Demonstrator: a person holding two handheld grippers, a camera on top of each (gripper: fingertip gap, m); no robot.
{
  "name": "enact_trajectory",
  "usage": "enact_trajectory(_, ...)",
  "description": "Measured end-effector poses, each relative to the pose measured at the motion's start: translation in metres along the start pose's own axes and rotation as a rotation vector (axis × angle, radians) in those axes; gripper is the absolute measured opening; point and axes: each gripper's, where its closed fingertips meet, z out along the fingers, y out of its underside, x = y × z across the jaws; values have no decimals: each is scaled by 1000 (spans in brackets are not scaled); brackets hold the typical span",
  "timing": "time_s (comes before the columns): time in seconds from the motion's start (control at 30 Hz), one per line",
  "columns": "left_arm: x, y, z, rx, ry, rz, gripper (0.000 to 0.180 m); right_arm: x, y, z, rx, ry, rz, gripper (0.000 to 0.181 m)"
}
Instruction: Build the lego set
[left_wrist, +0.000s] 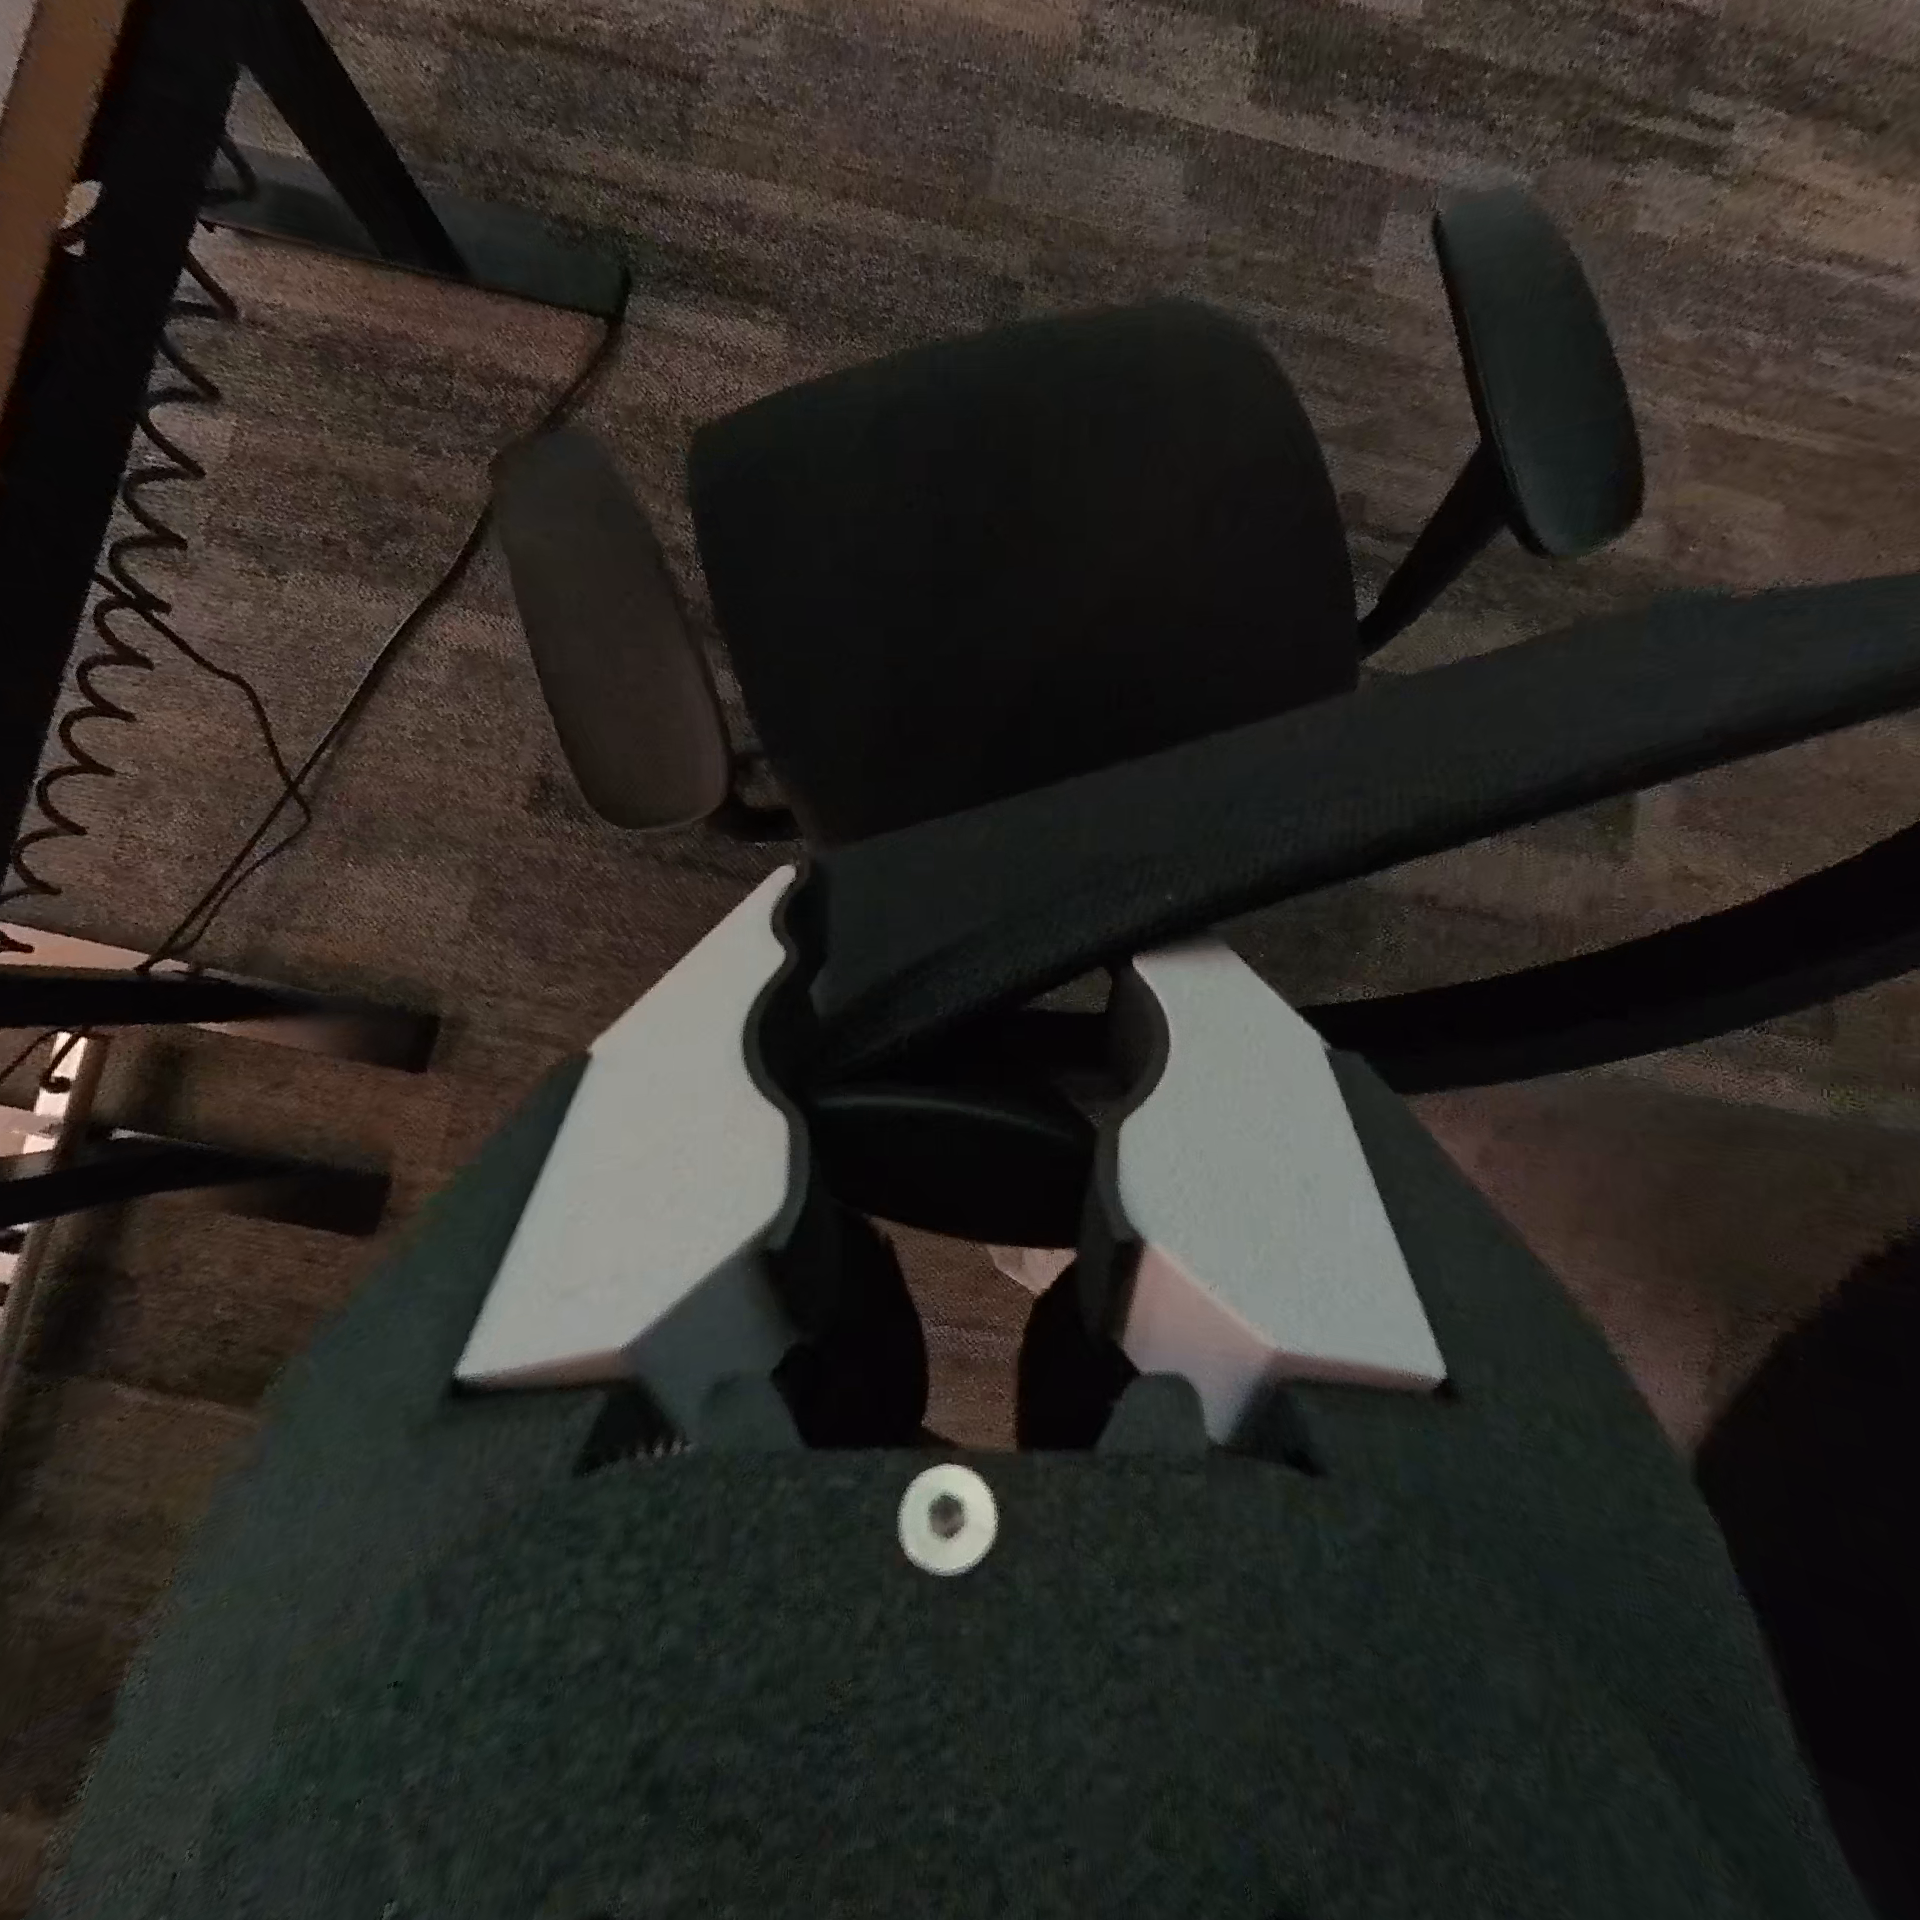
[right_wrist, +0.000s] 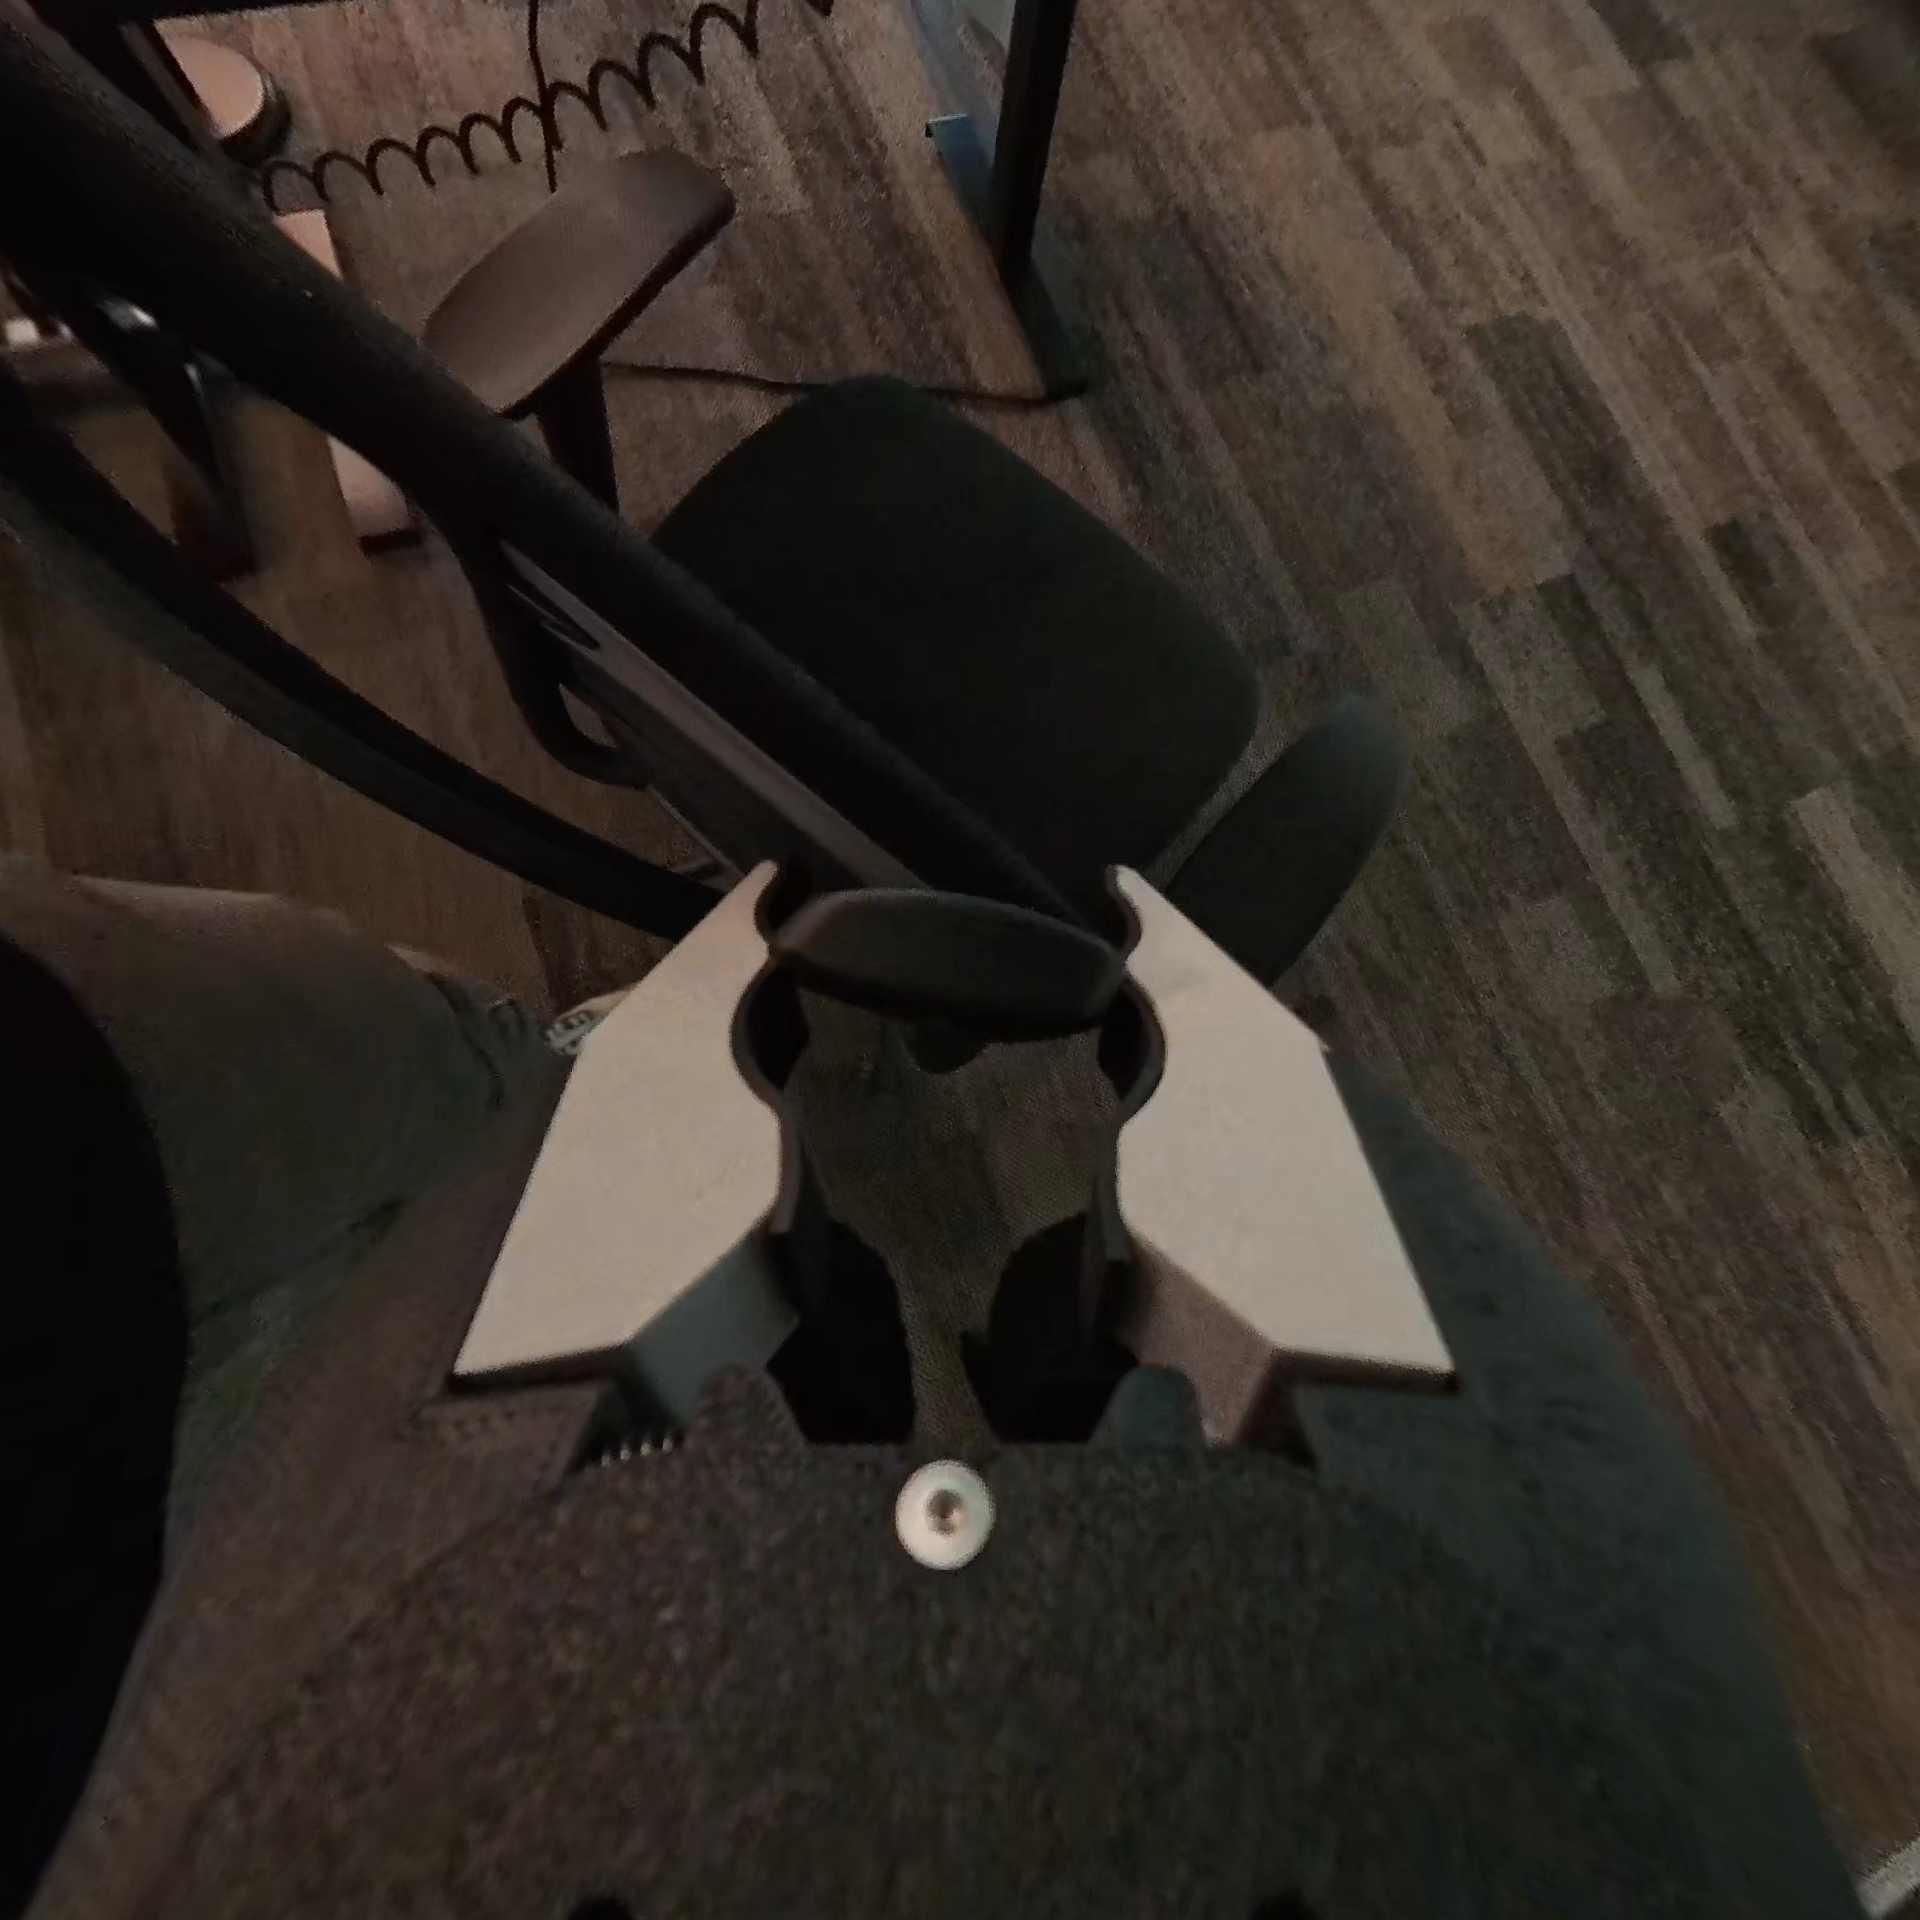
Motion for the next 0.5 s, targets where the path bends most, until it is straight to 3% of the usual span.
enact_trajectory(0.03, -4, -2, 1, 0, 6, 8, 51, -4, -2, 1, 1, 9, 14, 57)
enact_trajectory(0.5, -70, -75, 51, -39, 150, 228, 51, -45, -30, 21, -39, 310, 323, 57)
